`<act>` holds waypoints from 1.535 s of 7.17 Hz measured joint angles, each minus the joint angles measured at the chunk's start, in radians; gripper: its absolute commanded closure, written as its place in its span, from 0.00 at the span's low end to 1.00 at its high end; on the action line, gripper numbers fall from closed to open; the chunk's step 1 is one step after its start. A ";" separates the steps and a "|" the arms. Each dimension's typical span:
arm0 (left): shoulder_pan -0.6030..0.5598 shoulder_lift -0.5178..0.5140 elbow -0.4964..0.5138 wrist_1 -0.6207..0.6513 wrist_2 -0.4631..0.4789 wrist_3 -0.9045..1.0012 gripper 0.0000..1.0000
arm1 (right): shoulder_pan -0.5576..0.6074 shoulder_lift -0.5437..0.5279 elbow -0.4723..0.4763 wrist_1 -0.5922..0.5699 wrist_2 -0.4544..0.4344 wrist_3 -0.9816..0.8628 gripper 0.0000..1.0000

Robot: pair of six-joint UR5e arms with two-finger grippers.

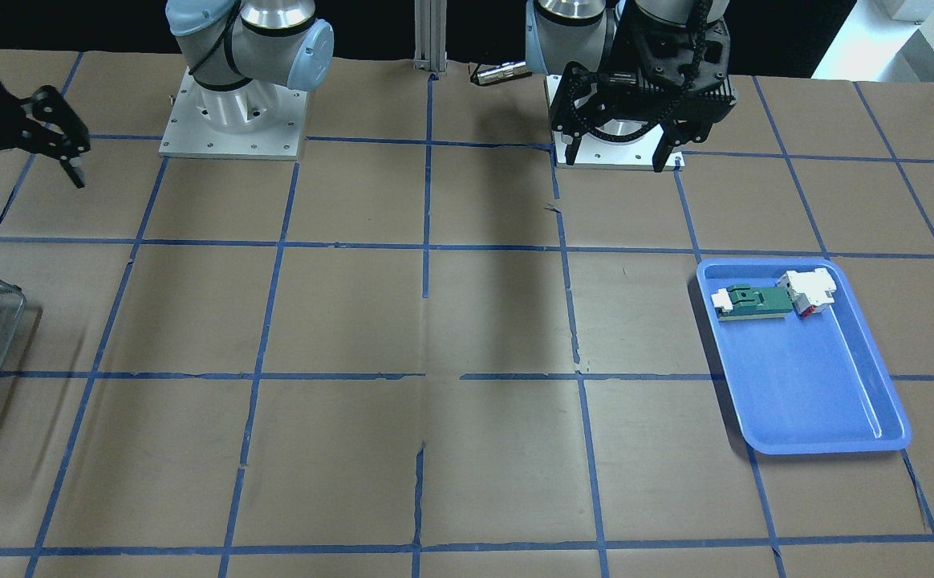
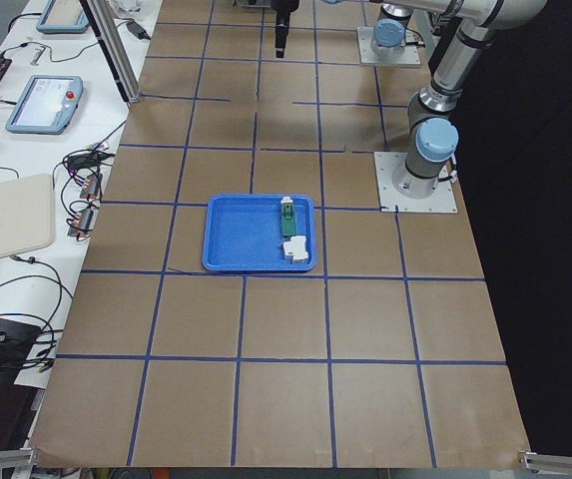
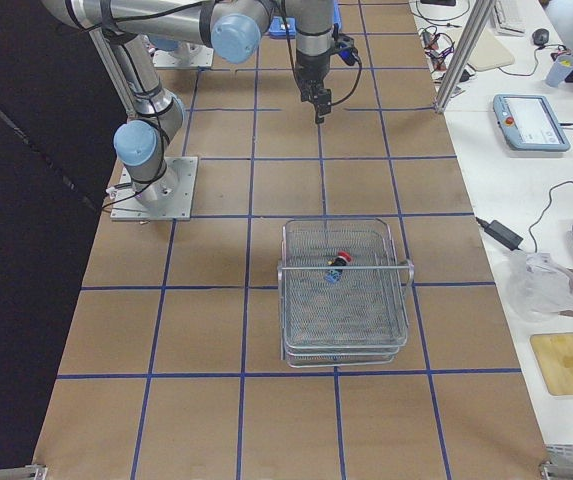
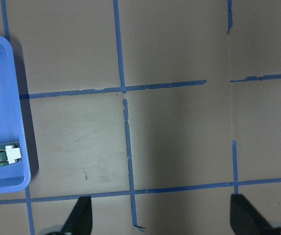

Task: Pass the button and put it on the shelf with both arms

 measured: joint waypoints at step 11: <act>0.004 -0.016 0.005 0.011 -0.001 0.006 0.00 | 0.220 0.083 -0.135 0.119 0.071 0.667 0.00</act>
